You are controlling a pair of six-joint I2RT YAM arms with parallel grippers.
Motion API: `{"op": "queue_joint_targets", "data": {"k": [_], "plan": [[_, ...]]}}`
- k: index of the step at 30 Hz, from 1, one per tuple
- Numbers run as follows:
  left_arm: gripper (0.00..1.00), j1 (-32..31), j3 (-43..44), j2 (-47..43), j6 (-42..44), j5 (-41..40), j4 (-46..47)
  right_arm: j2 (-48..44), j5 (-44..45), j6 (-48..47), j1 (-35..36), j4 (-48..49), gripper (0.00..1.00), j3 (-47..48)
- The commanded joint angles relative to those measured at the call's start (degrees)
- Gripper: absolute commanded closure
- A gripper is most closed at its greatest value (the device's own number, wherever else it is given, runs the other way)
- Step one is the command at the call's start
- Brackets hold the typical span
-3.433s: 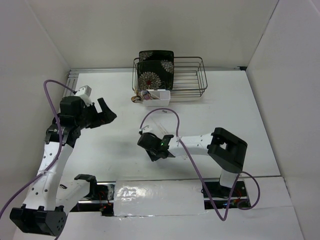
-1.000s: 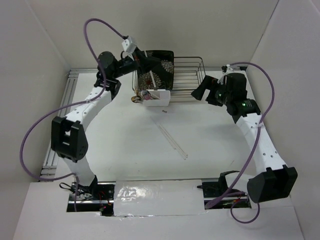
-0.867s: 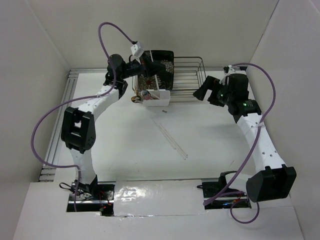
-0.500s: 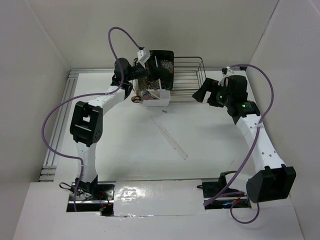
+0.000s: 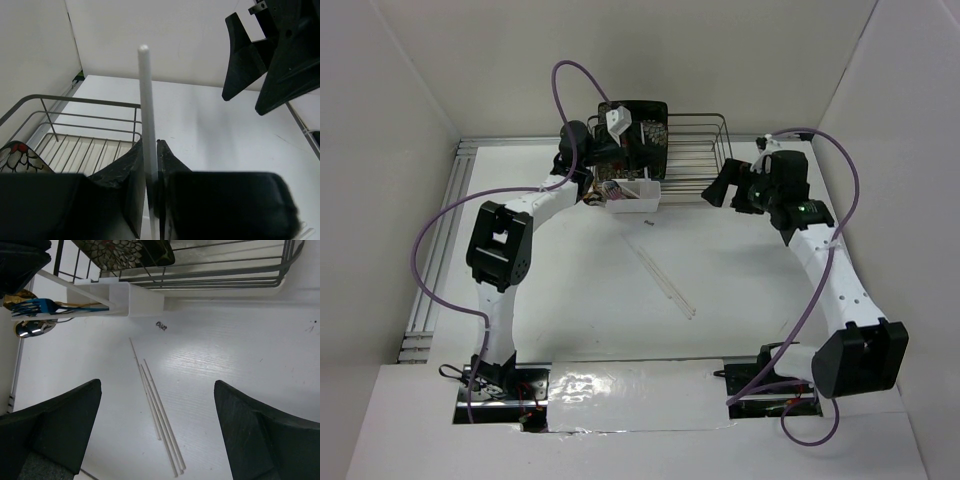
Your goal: Sort the eating utensils into containers
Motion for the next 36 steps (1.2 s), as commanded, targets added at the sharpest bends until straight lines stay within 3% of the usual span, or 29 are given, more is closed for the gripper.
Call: {"op": "queue_joint_targets", "data": {"k": [1,13,20,29,31,33,36], "plan": [[0.74,0.0,0.0,0.2,4.3,0.3,1.9,-1.6,1.8,-3.0,2.7,3.9,0.00,-0.9],[0.34,0.5,0.2,-4.7,8.8,-5.4,-4.7,-1.6,2.4,-3.9,6.6,3.3,0.00,-1.9],[0.24,2.5,2.2,-12.0,7.6,-15.4,-8.3,-1.4,8.5,-7.1,13.7,1.4,0.01,-4.8],[0.15,6.6,8.4,-26.2,7.5,-35.5,-33.0,-0.6,13.8,-3.8,22.6,3.7,0.09,-13.7],[0.15,8.6,7.3,-30.5,6.3,-36.9,-41.3,0.2,17.7,-1.9,24.5,2.0,0.13,-14.2],[0.01,9.0,4.7,-34.0,5.7,-38.5,-47.6,3.0,19.6,0.0,25.3,0.4,0.21,-14.2],[0.00,9.2,-0.5,-41.0,6.8,-43.1,-55.7,5.8,21.5,0.5,28.0,-0.3,0.31,-16.1]]}}
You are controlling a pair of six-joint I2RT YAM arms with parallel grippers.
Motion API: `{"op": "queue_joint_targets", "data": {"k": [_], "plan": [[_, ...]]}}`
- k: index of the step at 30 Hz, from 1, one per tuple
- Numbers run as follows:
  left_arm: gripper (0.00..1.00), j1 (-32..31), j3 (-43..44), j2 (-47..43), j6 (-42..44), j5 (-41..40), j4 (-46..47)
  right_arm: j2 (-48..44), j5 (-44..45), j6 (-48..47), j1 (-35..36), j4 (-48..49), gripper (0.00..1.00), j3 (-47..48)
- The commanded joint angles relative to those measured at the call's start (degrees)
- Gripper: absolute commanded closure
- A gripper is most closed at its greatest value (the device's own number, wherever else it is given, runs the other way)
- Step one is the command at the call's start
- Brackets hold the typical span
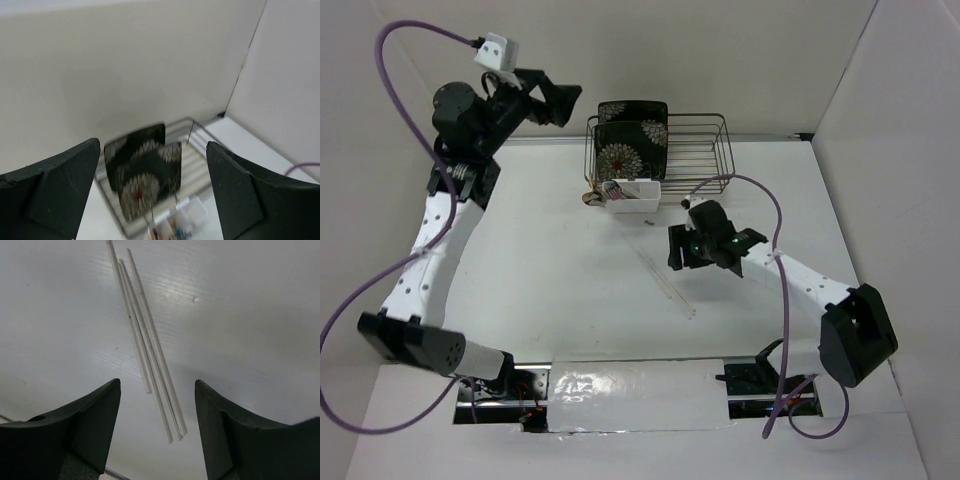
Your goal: Sort the eating utensils into containers
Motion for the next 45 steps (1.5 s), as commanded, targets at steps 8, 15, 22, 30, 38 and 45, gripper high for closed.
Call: {"op": "queue_joint_targets", "data": {"k": [8,15,22,30,38,45], "plan": [[0.00,2.1,-21.7,-23.4,-2.1,-9.0,-28.4,4.0,10.2,7.0,9.1,0.6,0.51,-8.4],[0.00,3.2,-28.4,-29.2,-3.2,-6.1,-31.8,4.4,13.2,8.5,9.2,1.2,0.62,-9.4],[0.00,3.2,-28.0,-26.7,-3.7,-4.1,-33.2,5.2,13.2,7.9,9.4,3.4,0.65,-11.0],[0.00,3.2,-29.0,-26.6,-3.9,-2.5,-32.0,7.6,13.2,7.2,9.6,4.5,0.67,-11.6],[0.00,3.2,-29.8,-26.4,-4.3,-2.5,-33.2,10.6,12.7,6.7,10.3,6.1,0.70,-12.7],[0.05,3.1,-32.7,-25.3,-6.5,0.6,-34.7,13.3,11.2,6.2,9.9,8.4,0.99,-13.3]]}}
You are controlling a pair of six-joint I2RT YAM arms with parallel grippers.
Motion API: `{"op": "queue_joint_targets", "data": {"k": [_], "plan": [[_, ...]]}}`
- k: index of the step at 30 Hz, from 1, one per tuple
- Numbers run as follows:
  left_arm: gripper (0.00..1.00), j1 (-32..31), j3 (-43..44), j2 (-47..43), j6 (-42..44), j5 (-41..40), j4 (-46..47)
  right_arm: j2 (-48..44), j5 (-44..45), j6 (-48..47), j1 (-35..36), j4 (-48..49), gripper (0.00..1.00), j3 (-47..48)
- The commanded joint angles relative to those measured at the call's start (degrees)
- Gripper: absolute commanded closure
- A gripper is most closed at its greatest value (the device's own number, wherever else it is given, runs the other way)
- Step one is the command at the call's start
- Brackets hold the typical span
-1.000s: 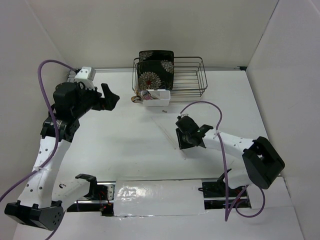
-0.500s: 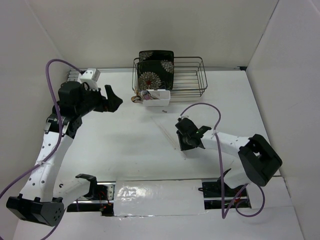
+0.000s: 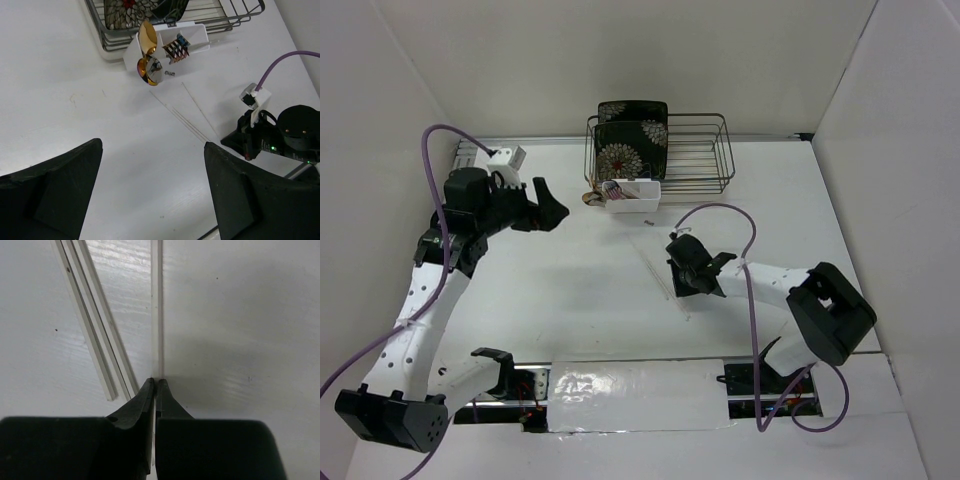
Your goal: Sort the eating utensils into containers
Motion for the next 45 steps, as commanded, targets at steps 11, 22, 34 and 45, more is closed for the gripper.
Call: {"op": "queue_joint_targets", "data": {"k": [11,22,34,45], "plan": [[0.16,-11.1,-21.3,-3.8,-26.0,6.4,11.2,-11.2,-11.6,-2.4,-0.3,-0.8,1.00,3.1],[0.16,-19.3,-19.9,8.3,-30.8,2.4,24.8,-18.7,-25.1,-5.0,0.5,-0.8,1.00,7.9],[0.28,-22.6,-14.6,17.1,-32.9,-0.7,31.4,-16.6,-25.6,-4.9,4.8,1.2,1.00,13.9],[1.00,-23.7,-10.3,18.6,-33.6,0.2,35.2,-14.2,-22.0,-4.3,6.4,2.0,0.95,16.7]]}}
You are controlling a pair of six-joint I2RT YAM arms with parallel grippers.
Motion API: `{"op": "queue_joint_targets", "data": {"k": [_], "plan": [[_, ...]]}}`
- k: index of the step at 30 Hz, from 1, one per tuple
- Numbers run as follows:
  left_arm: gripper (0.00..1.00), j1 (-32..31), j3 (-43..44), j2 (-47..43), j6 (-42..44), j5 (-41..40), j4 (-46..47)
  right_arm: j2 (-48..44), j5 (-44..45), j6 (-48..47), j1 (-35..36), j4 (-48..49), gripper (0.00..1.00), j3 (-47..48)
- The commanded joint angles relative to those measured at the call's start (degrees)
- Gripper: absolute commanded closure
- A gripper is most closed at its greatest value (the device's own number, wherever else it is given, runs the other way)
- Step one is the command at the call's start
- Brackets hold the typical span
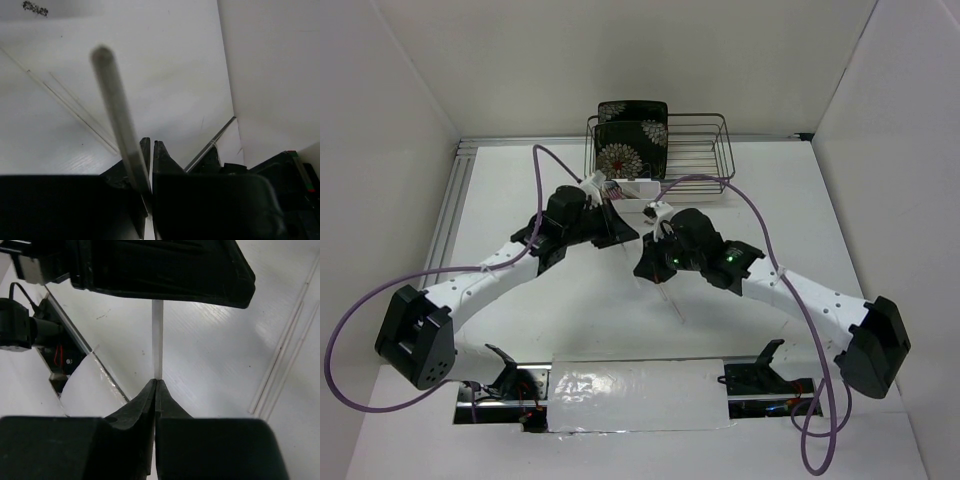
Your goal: Sort the eating utensils into containers
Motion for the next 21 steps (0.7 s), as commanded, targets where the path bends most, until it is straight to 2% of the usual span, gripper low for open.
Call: {"op": "queue_joint_targets", "data": {"k": [1,3,4,8,9,14,16,17,21], "plan": [[1.00,0.3,3.3,-1.1,1.1,2.4,5.2,0.3,3.0,0.0,0.6,1.0,0.91,3.5],[1.00,0.2,4.0,-0.7,4.4,2.5,4.6,0.4,4.2,0.7,-0.1,-2.0,0.54,5.5],[1.00,0.3,6.0,-0.4,6.1,2.1,4.5,0.0,4.2,0.7,-1.6,-3.4,0.41,7.7],[1.00,2.5,12.6,0.6,14.3,2.8,4.5,-3.8,5.7,-0.1,-6.6,-9.4,0.16,12.9],[1.00,3.3,14.1,0.5,17.3,2.8,5.1,-4.9,7.3,-0.1,-7.8,-10.3,0.00,13.6],[1.00,6.8,24.9,4.7,26.3,6.8,15.3,-7.5,8.0,-1.3,-17.6,-13.1,0.00,13.7],[1.00,7.4,27.8,6.4,30.5,8.3,19.6,-7.3,5.4,-1.5,-21.7,-13.1,0.00,13.2],[1.00,7.4,28.3,8.4,31.9,9.9,25.1,-7.0,4.6,-1.0,-22.7,-12.4,0.00,11.6],[1.00,7.6,29.5,14.2,36.9,15.1,37.3,-7.8,2.0,-0.3,-25.5,-7.6,0.00,7.6]]}}
